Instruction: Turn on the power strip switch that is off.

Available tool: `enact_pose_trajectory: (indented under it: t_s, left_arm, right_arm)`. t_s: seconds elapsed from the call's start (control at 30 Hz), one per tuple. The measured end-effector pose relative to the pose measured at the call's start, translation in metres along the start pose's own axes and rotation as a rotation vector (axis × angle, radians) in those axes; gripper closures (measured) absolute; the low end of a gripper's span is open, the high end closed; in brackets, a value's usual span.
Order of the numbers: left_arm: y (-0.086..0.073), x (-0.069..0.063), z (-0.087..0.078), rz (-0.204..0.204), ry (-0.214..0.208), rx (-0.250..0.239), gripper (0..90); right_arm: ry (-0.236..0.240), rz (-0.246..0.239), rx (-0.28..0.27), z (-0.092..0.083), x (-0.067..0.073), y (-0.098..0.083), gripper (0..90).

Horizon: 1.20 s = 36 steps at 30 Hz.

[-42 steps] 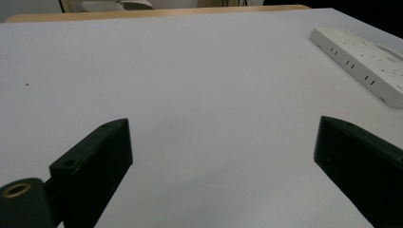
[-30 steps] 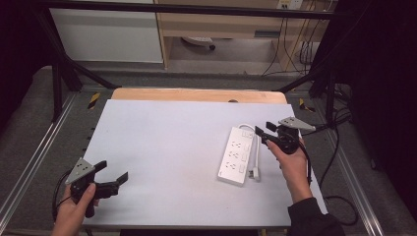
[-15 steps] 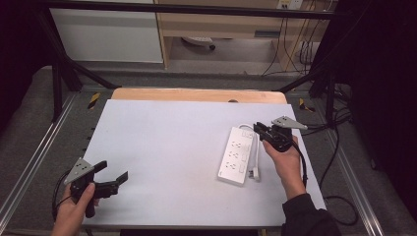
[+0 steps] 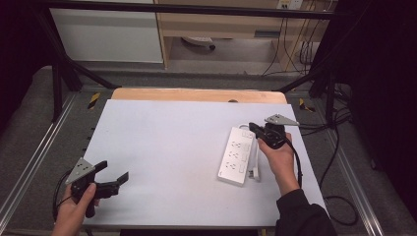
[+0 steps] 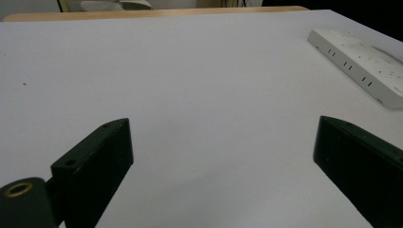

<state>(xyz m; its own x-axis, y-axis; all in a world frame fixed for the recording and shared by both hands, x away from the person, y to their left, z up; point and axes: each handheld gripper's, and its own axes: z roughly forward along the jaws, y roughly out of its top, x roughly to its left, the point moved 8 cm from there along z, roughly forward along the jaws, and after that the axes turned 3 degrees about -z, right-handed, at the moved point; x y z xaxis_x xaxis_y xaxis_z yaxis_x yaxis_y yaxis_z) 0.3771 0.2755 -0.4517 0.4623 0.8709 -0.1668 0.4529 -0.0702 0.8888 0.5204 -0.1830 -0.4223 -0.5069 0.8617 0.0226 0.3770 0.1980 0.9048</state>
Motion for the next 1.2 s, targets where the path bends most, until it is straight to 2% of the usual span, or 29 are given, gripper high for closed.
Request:
enact_pose_trajectory:
  t_s: [0.23,0.5,0.7,1.0,1.2]
  left_arm:
    - [0.0,0.0,0.0,0.002,-0.002,-0.001,6.0]
    - [0.0,0.0,0.0,0.003,-0.003,0.0,6.2]
    - [0.0,0.0,0.0,0.002,-0.001,0.001,6.2]
    - [0.0,0.0,0.0,0.005,-0.001,0.004,6.3]
    - [-0.001,0.0,0.0,0.005,0.0,0.006,6.4]
  right_arm:
    - [-0.006,-0.006,0.043,0.005,0.0,-0.008,90.0]
    - [0.008,-0.009,0.096,0.006,0.003,-0.017,90.0]
    - [0.013,0.003,0.141,0.011,0.003,-0.026,90.0]
    - [0.005,-0.001,0.172,0.014,0.003,-0.033,90.0]
    - [0.003,0.012,0.166,0.014,0.001,-0.039,90.0]
